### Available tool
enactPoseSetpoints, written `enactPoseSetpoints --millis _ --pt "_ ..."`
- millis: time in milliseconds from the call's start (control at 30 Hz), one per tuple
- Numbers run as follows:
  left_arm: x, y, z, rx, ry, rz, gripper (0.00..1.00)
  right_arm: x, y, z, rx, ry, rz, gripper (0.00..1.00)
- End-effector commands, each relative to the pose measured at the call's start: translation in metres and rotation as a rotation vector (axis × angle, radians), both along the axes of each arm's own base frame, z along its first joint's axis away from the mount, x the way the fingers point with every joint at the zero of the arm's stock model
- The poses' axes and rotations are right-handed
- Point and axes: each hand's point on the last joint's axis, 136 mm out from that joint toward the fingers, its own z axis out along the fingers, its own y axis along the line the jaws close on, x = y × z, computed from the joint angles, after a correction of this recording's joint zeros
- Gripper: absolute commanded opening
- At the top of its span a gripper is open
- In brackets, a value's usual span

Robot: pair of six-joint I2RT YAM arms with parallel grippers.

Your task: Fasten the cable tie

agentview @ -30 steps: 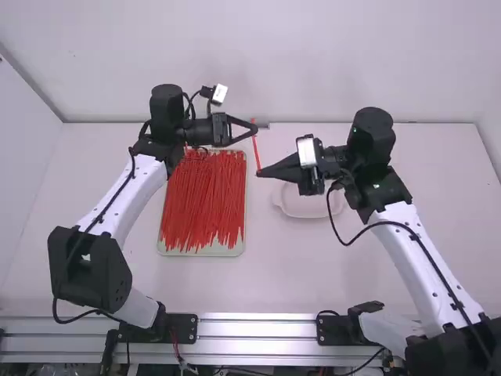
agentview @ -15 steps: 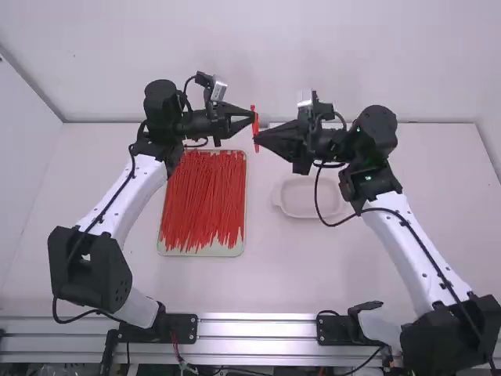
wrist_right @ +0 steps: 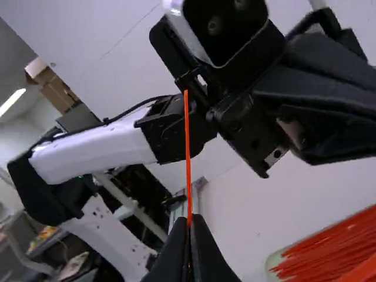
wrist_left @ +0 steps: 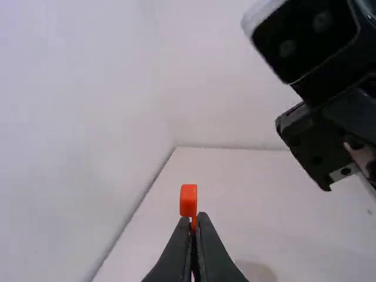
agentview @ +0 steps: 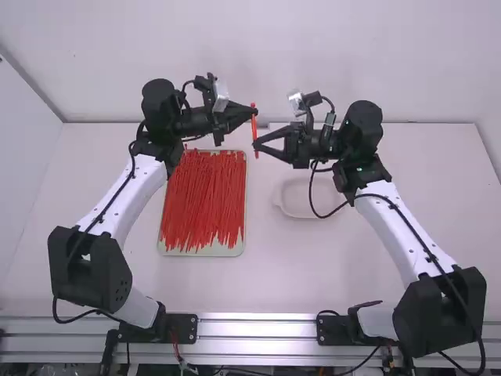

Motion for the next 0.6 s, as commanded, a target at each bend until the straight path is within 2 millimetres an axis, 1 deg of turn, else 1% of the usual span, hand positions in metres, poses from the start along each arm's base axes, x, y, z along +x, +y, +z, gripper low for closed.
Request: enactPoseSetpoints --millis 0,167,233,333,567 --pt "0.0 0.002 0.012 0.03 -0.153 0.0 0.02 -0.003 -0.004 0.007 -0.004 0.055 0.015 0.0" --pt "-0.007 0.0 0.017 0.028 -0.194 -0.033 0.02 -0.001 -0.003 -0.002 -0.024 0.111 0.002 0.0" --pt "-0.011 -0.001 0.02 0.025 -0.221 -0.056 0.02 -0.005 0.0 -0.002 -0.025 0.111 0.018 0.0" --pt "-0.012 -0.001 0.024 0.02 -0.241 -0.059 0.02 -0.003 -0.001 -0.002 -0.024 0.107 0.012 0.0" --pt "-0.013 -0.001 0.023 0.02 -0.24 -0.063 0.02 0.008 0.002 -0.002 -0.019 0.121 -0.057 0.0"
